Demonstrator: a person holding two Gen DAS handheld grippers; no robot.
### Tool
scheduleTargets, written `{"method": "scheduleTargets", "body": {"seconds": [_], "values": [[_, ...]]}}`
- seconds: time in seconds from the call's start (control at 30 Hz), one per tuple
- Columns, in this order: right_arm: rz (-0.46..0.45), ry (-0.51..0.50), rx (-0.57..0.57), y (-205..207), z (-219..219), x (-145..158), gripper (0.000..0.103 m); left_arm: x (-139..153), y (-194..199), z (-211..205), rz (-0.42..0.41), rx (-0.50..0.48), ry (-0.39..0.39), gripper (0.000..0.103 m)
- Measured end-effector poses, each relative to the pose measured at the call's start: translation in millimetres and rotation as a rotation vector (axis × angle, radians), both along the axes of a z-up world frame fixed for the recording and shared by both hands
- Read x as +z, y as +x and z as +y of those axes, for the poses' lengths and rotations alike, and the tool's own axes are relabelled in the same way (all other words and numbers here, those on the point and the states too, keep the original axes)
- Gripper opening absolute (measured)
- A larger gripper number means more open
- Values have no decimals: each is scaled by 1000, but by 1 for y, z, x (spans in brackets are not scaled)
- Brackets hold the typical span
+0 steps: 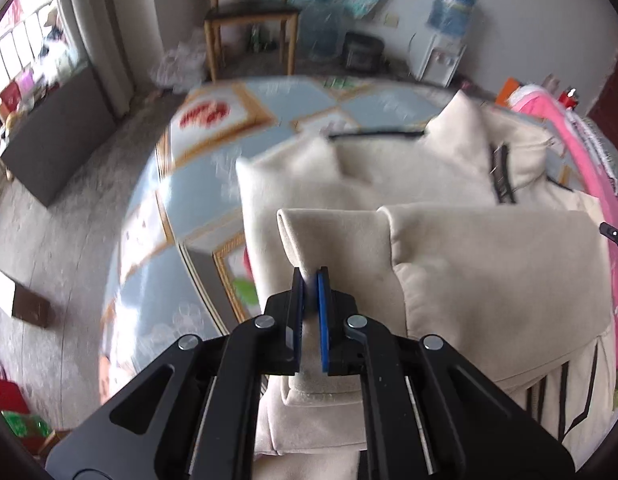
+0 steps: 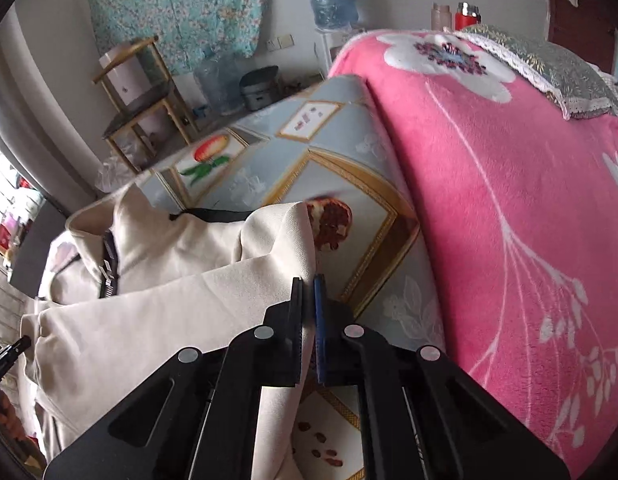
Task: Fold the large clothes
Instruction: 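Pinch the folded side with the right tool and smooth it toward the collar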
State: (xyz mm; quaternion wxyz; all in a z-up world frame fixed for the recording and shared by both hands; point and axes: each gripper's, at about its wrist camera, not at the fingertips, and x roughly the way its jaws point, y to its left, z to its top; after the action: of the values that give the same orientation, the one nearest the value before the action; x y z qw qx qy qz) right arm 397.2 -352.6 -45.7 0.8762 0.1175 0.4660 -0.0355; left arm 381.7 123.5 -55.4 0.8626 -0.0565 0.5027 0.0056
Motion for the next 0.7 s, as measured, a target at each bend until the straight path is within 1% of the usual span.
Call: {"method": "scheduleTargets", "body": {"seconds": [0.07,0.1,0.13,0.17,0.23,0.3,0.33,0.4,0.43,0.5,0.57,0.63,0.67,0.7], "values": [[24,18,5,4,-3,-6,5,-4,-5,2,-13,7,-7,10],[21,37,7,2,-6,-4,7,-2,-7,4,-19,11,-14,10],[19,42,6,0,-8,0,16,1,-9,8,-22,17,-28,11],[14,36,0,-2,-8,5,20,4,-11,10,-27,24,-30,10],[-38,30,4,-18,-8,26,37,19,-18,15,-70,38,-2,10],[-78,26,41,-32,-2,41,44,34,-25,17,-118,32,-1,10],[-90,20,95,-42,10,49,44,41,-27,15,-135,17,-14,10],[-78,20,201,-54,34,52,44,47,-26,3,-132,-30,-38,10],[-55,18,265,-60,51,48,44,46,-24,-4,-119,-53,-49,10],[-7,4,336,-67,77,34,44,39,-18,-22,-76,-104,-75,10],[47,-28,377,-69,96,15,44,23,-14,-40,-21,-147,-87,12],[115,-115,388,-70,108,-11,44,3,-13,-51,31,-151,-41,12],[119,-139,393,-71,110,-17,44,-6,-14,-52,53,-140,-19,14],[94,-136,398,-74,108,-17,45,-8,-18,-49,31,-136,-32,14]]}}
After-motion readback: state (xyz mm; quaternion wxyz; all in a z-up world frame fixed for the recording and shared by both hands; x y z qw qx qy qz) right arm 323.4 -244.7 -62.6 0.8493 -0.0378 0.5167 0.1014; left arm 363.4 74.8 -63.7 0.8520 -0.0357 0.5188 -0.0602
